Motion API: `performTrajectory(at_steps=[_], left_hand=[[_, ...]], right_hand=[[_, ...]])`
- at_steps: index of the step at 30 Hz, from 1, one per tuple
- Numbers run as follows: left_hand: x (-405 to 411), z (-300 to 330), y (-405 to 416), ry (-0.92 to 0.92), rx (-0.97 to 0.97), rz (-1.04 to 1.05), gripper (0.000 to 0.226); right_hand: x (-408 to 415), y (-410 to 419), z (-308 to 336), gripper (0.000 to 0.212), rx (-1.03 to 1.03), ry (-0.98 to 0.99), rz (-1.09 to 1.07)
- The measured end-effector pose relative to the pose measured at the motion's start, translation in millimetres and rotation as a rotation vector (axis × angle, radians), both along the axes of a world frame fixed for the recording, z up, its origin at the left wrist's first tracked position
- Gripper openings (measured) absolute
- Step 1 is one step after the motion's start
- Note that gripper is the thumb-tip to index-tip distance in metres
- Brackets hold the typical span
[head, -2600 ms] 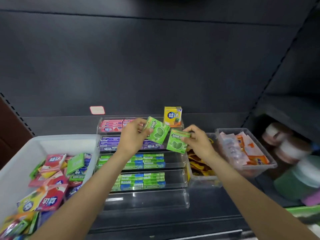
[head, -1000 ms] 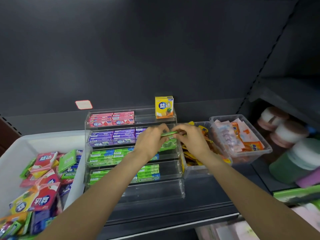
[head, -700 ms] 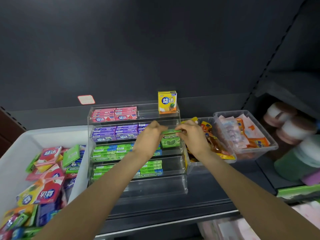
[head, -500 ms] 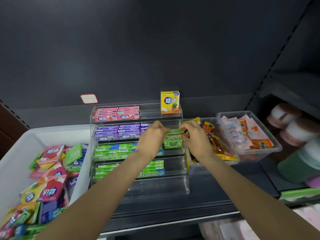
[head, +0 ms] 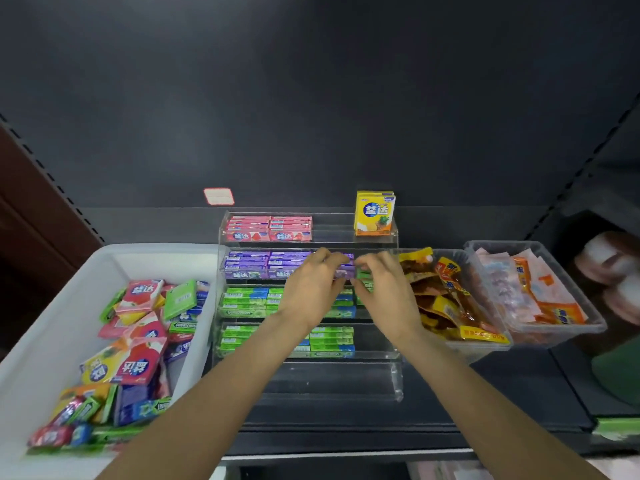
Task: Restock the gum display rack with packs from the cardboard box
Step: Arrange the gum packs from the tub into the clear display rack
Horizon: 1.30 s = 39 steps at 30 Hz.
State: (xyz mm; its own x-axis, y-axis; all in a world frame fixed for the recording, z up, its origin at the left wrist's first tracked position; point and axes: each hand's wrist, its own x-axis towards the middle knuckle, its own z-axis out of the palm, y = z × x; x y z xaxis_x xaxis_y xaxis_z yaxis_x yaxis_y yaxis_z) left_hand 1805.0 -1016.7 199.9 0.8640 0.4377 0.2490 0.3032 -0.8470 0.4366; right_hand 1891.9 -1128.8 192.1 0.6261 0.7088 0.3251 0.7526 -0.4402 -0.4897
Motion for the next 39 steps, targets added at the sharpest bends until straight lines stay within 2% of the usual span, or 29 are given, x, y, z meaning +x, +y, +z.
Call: performTrajectory(at_steps=[5,11,13,16,19,22,24,30,32,34,37,39], left_hand=[[-73,3,44,-0.055,-0.12,0.153,0.026],[-203,-7,128,-0.051,-0.14,0.422,0.024],[-249,-14,158,-0.024,-0.094,0.507,0.027],[-309,-22,195,0.109,-0.033,0.586,0.037],[-351,-33,226,0.25,-0.057,0.582,0.048],[-374,-41,245,0.323,-0.161,0.484,0.052],[-381,-44,250,0.339,-0.196,0.429,0.054],[-390,-47,253,0.271,-0.25,0.401,0.056],[-391,-48,251,0.25,-0.271,0.399,0.055],[-392,-47,248,0.223,-0.214,0.384,0.052],[-388,-44,247,0.134,-0.065,0.336,0.046],[-379,-39,244,0.085,-0.061,0.279,0.043]], right_hand=[[-56,53,3,0.022,-0.039,0.042,0.159],[-149,131,0,0.029,-0.114,0.102,0.394],[-179,158,-8,0.031,-0.154,0.112,0.442],[-220,193,-25,0.037,-0.255,0.164,0.46],[-252,216,-43,0.053,-0.407,0.18,0.442],[-270,228,-61,0.067,-0.529,0.182,0.387],[-277,231,-70,0.076,-0.583,0.2,0.353],[-289,239,-69,0.083,-0.65,0.151,0.229],[-291,242,-64,0.079,-0.69,0.119,0.179],[-292,244,-60,0.063,-0.672,0.136,0.169],[-289,243,-51,0.02,-0.497,0.266,0.182],[-284,242,-45,0.013,-0.361,0.322,0.153]])
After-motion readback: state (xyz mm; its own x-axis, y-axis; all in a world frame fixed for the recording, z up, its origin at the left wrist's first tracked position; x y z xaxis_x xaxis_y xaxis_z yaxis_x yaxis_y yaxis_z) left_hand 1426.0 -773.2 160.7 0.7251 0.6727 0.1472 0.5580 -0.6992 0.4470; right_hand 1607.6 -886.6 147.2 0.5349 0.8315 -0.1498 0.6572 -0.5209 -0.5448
